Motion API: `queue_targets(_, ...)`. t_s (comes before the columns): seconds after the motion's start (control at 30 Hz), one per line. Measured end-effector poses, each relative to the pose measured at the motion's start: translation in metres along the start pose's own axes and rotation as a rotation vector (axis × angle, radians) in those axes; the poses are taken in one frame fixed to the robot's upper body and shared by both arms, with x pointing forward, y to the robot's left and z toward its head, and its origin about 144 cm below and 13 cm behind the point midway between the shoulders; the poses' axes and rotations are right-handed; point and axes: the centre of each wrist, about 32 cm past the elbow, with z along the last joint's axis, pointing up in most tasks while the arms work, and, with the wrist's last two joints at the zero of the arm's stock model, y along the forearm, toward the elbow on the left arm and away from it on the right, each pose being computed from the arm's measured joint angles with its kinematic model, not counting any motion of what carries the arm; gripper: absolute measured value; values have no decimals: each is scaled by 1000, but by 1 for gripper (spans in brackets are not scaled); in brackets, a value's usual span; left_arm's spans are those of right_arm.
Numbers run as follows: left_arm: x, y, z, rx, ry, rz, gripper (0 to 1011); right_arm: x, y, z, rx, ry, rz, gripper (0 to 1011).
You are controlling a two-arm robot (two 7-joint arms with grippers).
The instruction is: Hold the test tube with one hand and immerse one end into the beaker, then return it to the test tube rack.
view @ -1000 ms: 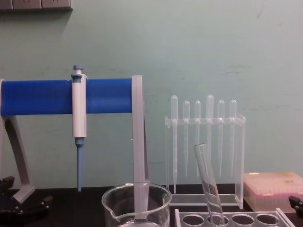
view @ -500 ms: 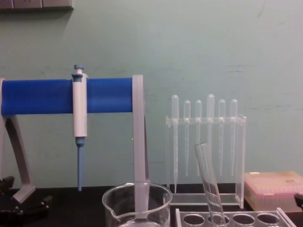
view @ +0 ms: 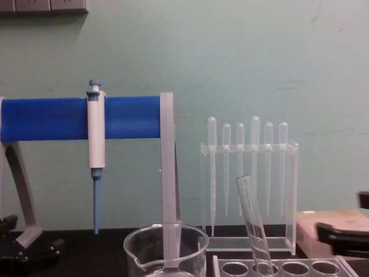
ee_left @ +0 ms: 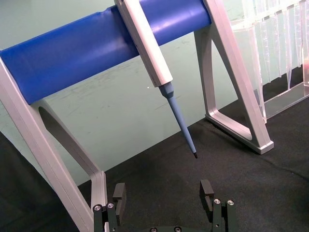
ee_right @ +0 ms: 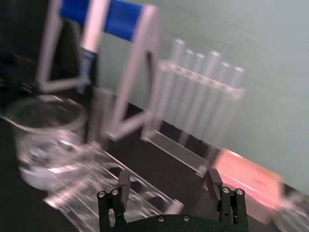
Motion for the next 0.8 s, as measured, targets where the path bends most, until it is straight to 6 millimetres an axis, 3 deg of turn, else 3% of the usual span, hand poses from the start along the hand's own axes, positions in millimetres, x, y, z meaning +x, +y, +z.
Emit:
queue_targets(0.4, 0, 0, 0, 0, 0, 0, 1000, 2, 56, 14, 22, 153, 221, 1002)
queue_targets(0.8, 0, 0, 0, 0, 0, 0, 1000, 13, 76, 28, -57, 219, 310, 1002)
